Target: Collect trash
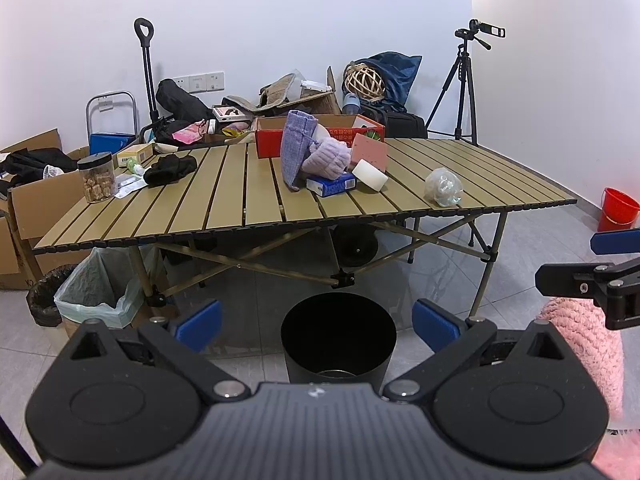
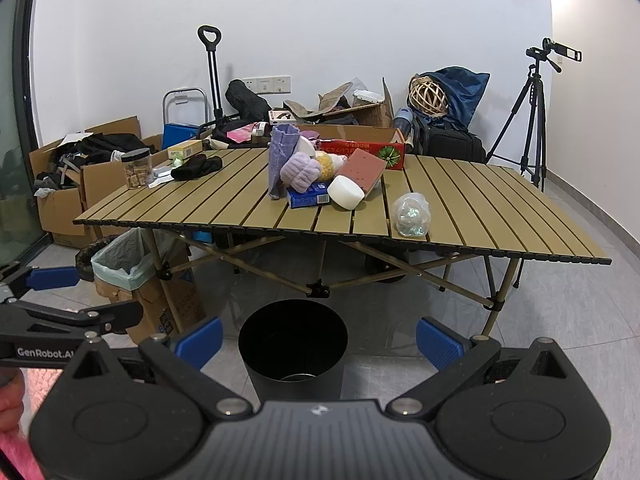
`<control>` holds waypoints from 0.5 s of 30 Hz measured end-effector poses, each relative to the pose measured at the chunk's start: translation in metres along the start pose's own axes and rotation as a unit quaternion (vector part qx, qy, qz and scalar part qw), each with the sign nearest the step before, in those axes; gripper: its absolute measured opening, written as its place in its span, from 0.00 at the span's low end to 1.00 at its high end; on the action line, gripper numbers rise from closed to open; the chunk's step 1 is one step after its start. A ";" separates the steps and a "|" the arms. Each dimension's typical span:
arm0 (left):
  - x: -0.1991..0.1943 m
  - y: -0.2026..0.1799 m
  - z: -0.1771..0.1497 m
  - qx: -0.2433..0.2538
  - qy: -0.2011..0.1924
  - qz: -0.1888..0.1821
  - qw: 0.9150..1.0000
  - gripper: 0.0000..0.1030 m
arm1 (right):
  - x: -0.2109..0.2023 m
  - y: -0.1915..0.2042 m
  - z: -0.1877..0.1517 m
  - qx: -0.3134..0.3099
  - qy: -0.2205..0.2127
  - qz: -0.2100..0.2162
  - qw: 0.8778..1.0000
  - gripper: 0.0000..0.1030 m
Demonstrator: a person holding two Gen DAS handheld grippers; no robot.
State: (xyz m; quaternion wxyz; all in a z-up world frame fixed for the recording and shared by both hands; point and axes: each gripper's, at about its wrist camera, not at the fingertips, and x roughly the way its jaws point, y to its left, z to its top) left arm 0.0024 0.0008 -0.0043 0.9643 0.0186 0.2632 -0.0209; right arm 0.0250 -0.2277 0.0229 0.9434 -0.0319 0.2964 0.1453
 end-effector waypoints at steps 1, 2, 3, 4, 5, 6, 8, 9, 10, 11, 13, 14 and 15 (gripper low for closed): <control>0.000 0.000 0.000 0.001 0.000 -0.001 1.000 1.00 | 0.000 0.000 0.000 0.000 0.000 0.000 1.000 1.00; 0.001 -0.002 -0.001 0.002 0.000 -0.001 1.000 1.00 | 0.000 0.000 0.000 0.000 0.000 0.000 1.000 1.00; 0.002 -0.002 -0.001 0.002 0.000 -0.001 1.000 1.00 | -0.001 0.001 0.000 -0.001 0.000 0.000 1.000 1.00; 0.002 -0.003 -0.001 0.002 0.000 -0.001 1.000 1.00 | -0.001 0.001 0.000 -0.001 0.000 0.000 1.000 1.00; 0.002 -0.002 -0.001 0.001 0.000 -0.001 1.000 1.00 | -0.001 0.001 0.000 -0.001 -0.001 0.000 1.000 1.00; 0.002 -0.003 -0.001 0.001 0.000 -0.001 1.000 1.00 | -0.001 0.001 0.000 -0.001 -0.001 0.001 1.000 1.00; 0.002 -0.003 -0.001 0.001 0.001 -0.001 1.000 1.00 | -0.002 0.001 0.000 -0.001 -0.001 0.000 1.000 1.00; 0.002 -0.004 -0.001 0.001 0.001 -0.001 1.000 1.00 | -0.003 0.002 -0.001 -0.001 -0.001 0.000 1.000 1.00; 0.002 -0.003 -0.001 0.001 0.001 -0.001 1.000 1.00 | -0.003 0.002 -0.001 -0.001 -0.002 0.001 1.000 1.00; 0.002 -0.003 -0.001 0.001 0.001 -0.001 1.000 1.00 | 0.000 0.000 0.000 0.000 0.000 0.000 1.000 1.00; 0.002 -0.003 -0.001 0.001 0.001 -0.001 1.000 1.00 | 0.000 0.001 0.000 0.000 0.000 0.000 1.000 1.00; 0.002 -0.002 -0.001 0.001 0.001 -0.001 1.000 1.00 | 0.000 0.001 0.000 0.000 0.001 0.000 1.000 1.00; 0.002 -0.003 -0.001 0.001 0.001 -0.001 1.000 1.00 | -0.001 0.001 0.000 0.000 0.000 0.000 1.000 1.00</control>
